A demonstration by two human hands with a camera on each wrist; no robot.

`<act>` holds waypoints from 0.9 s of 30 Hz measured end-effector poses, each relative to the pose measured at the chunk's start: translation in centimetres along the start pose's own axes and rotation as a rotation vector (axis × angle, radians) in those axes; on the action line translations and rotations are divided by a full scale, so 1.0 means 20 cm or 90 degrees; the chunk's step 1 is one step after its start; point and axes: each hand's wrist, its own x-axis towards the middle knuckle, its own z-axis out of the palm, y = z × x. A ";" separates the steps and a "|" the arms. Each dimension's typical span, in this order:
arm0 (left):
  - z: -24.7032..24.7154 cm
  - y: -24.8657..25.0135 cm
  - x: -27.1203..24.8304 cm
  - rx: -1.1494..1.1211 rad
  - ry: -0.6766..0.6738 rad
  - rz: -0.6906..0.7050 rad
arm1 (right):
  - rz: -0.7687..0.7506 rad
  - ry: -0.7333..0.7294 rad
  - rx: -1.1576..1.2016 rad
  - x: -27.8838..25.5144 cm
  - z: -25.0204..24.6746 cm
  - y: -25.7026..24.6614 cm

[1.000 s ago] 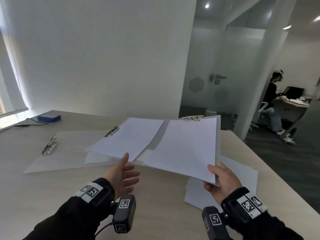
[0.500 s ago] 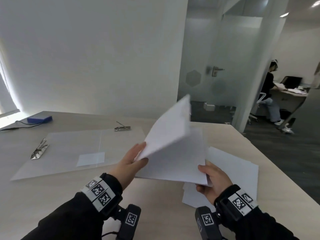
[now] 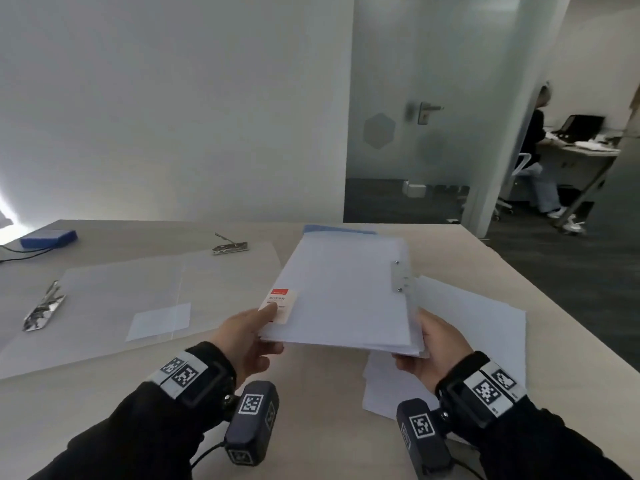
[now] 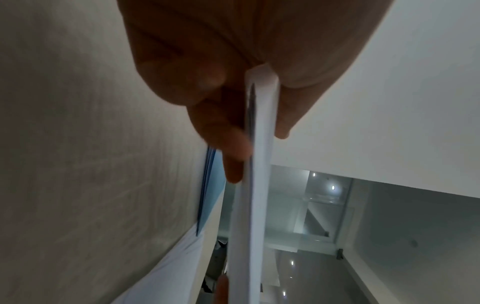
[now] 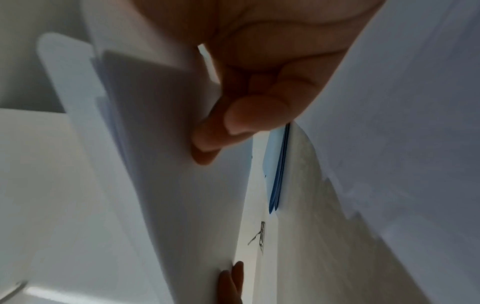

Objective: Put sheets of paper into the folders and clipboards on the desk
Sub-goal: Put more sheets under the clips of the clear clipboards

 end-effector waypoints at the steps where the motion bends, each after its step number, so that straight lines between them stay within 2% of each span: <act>1: 0.01 0.00 0.04 -0.014 0.008 0.002 | 0.008 0.016 0.012 0.02 -0.02 0.00; 5: 0.05 0.03 0.23 -0.061 0.021 0.015 | 0.037 0.083 0.070 0.08 -0.12 -0.03; 10: 0.12 0.10 0.51 -0.043 0.071 0.043 | 0.037 0.119 0.059 0.08 -0.26 -0.05; 16: 0.23 0.16 0.75 0.005 0.118 -0.018 | 0.059 0.146 0.048 0.05 -0.39 -0.07; 23: 0.25 0.11 0.59 -0.078 0.206 0.016 | 0.065 0.197 0.048 0.00 -0.48 -0.06; 27: 0.35 -0.01 0.36 -0.005 0.098 0.023 | 0.042 0.241 0.024 -0.09 -0.51 -0.06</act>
